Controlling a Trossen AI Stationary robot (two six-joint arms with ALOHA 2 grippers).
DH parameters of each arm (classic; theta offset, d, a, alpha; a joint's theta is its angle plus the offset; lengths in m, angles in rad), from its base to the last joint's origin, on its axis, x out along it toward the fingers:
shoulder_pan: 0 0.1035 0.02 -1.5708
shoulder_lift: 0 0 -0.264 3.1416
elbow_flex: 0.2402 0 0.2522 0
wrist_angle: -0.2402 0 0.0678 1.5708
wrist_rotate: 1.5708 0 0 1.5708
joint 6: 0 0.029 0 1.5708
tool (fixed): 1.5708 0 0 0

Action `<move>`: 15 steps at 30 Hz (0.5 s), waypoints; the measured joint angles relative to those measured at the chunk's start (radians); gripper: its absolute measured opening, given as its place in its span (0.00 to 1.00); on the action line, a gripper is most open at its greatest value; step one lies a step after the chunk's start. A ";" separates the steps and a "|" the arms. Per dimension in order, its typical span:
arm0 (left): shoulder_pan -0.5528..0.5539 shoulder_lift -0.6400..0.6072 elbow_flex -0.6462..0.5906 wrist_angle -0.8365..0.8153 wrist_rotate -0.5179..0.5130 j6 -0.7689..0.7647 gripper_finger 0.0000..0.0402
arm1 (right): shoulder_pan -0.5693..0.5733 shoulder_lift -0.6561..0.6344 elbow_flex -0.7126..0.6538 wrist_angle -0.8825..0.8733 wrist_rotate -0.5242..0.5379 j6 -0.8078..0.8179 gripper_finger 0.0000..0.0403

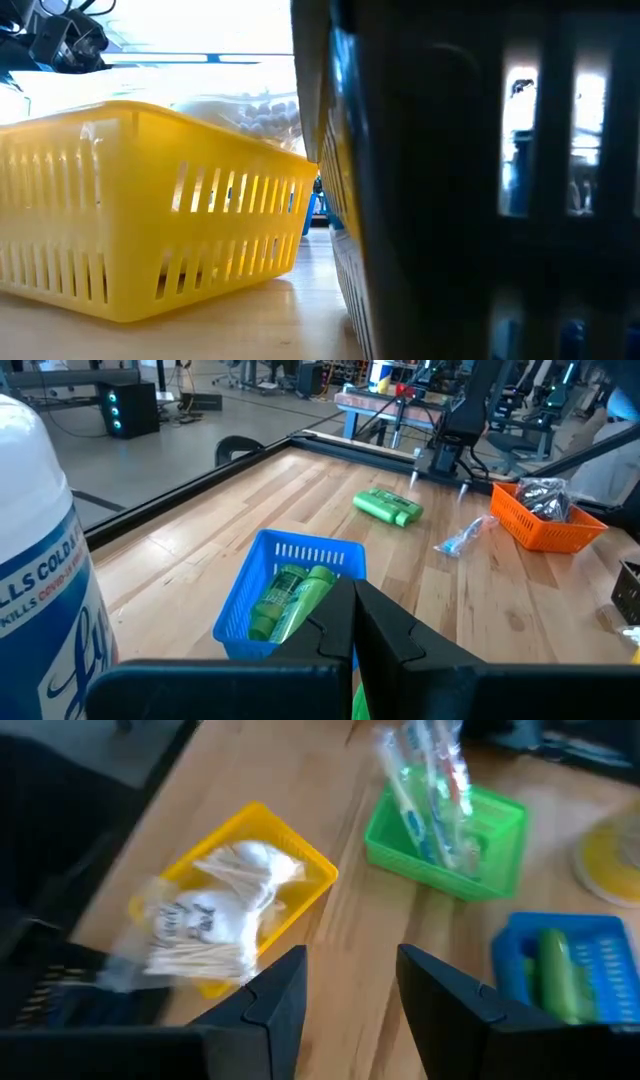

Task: Pick & Place Travel size toiletries
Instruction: Adjust the black bin

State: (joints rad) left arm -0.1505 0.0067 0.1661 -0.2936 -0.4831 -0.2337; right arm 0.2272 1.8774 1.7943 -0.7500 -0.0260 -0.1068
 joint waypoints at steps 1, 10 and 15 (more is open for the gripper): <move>0.000 0.000 0.000 -0.001 0.001 0.000 0.00 | 0.002 -0.032 0.001 -0.033 0.008 0.019 0.37; 0.000 0.001 0.000 -0.017 0.002 0.000 0.00 | 0.125 -0.118 -0.042 -0.328 0.068 0.256 0.37; 0.000 0.001 0.000 -0.021 0.001 0.000 0.00 | 0.183 -0.118 -0.202 -0.174 0.011 0.266 0.37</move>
State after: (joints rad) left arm -0.1506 0.0078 0.1661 -0.3150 -0.4819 -0.2337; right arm 0.4097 1.7596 1.5927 -0.9237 -0.0151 0.1588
